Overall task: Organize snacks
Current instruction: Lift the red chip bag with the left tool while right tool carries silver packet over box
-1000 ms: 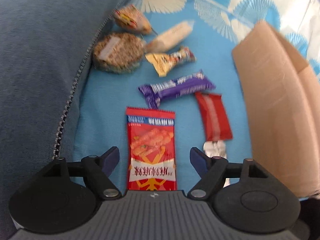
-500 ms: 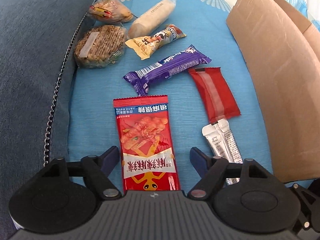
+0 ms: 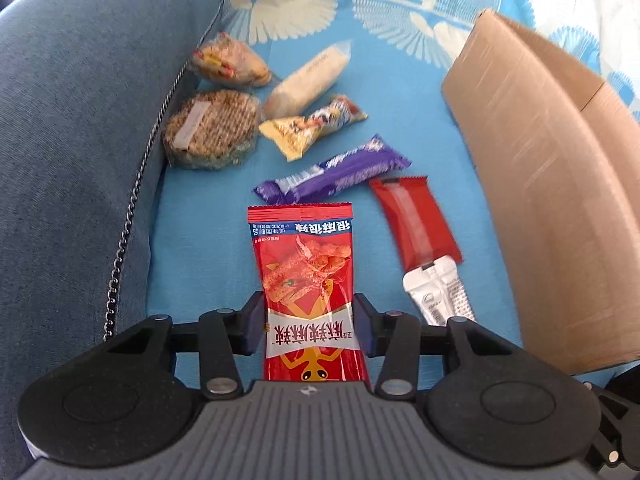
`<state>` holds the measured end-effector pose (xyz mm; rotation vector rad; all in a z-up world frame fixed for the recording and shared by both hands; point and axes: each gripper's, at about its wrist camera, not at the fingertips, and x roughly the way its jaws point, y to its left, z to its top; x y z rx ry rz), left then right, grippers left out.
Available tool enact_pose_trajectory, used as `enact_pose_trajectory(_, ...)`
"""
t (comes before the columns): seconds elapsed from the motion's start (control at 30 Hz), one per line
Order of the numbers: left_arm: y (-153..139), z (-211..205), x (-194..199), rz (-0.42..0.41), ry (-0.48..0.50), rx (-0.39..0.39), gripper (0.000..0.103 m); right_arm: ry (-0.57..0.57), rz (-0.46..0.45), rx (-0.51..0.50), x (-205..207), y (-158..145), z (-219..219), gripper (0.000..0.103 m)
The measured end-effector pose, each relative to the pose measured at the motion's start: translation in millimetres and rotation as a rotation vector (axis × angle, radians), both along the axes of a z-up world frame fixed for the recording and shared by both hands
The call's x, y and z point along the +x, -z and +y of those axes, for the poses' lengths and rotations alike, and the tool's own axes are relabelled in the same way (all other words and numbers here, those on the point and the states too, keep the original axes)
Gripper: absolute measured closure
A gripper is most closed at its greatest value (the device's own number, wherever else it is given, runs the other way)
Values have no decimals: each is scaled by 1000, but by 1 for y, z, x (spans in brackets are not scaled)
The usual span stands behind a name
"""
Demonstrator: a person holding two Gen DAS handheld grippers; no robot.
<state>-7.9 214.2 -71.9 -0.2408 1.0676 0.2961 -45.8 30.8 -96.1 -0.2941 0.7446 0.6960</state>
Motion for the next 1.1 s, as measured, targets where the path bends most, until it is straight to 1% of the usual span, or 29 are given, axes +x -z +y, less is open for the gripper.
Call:
enact_pose_trajectory(0.37, -24, -1, -22, -187, -4, -18, 53, -19, -54, 11, -13, -13, -4, 81)
enact_pose_trajectory(0.47, -29, -1, -28, -239, -3, -17, 53, -6, -72, 36, -15, -25, -8, 81)
enact_pose_trajectory(0.63, -38, 0, -38, -331, 12, -49, 53, 15, -125, 89, -23, -49, -20, 81)
enact_pose_trajectory(0.87, -43, 1, -41, -372, 19, -73, 53, 38, -200, 168, -26, -85, -43, 81)
enact_pose_trajectory(0.97, -43, 1, -42, -373, 16, -75, 53, 64, -230, 202, -20, -102, -56, 81)
enact_pose_trajectory(1.1, -43, 0, -42, -365, 16, -67, 53, 128, -265, 260, -2, -129, -81, 81)
